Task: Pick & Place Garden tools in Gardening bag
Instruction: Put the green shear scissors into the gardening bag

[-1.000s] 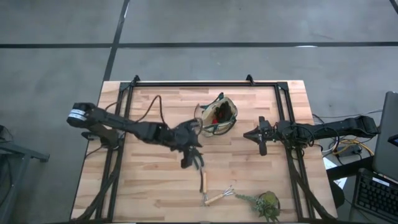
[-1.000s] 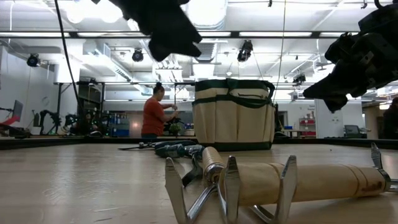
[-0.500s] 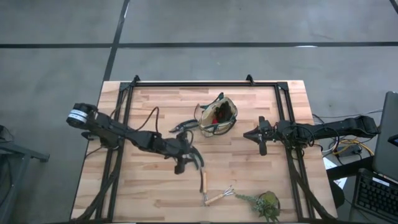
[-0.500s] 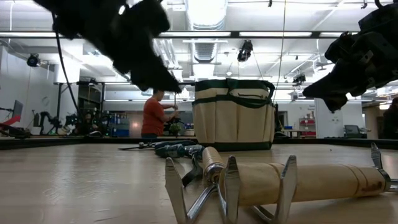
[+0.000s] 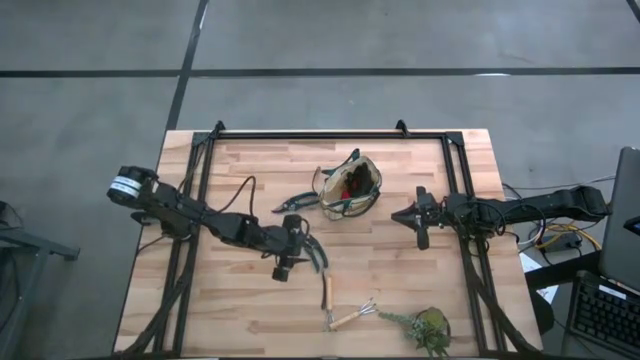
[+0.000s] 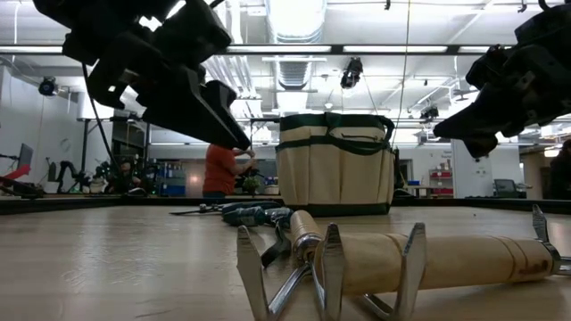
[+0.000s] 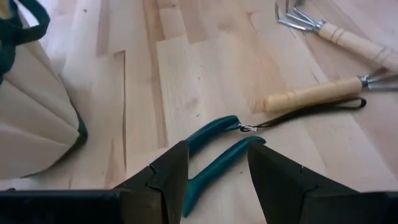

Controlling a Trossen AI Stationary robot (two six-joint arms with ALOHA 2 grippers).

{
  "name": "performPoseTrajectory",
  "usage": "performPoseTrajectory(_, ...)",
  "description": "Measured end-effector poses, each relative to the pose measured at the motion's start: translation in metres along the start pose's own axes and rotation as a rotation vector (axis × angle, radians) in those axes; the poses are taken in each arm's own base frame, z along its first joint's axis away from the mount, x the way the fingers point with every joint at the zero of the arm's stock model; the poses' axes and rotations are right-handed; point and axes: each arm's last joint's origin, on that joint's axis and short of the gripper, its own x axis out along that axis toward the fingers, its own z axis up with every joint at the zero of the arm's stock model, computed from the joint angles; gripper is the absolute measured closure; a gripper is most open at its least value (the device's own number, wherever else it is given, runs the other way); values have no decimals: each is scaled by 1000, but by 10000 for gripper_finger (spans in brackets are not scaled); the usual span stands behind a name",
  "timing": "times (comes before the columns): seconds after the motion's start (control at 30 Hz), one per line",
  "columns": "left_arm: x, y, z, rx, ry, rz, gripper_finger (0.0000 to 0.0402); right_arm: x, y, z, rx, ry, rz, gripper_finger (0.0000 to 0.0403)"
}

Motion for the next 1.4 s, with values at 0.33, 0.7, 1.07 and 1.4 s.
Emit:
performPoseTrajectory(0.33,19,-6,-7,73,30,-39,232,0,-1,1,1,-16,-43,369)
performPoseTrajectory(0.7,56,-14,-6,162,200,-77,232,0,-1,2,8,-30,-37,369)
performPoseTrajectory(1.07,70,-14,-2,175,289,-43,246,0,-1,2,7,-30,-36,369)
performPoseTrajectory(1.4,70,-12,1,159,314,18,349,0,-1,2,6,-30,-36,369)
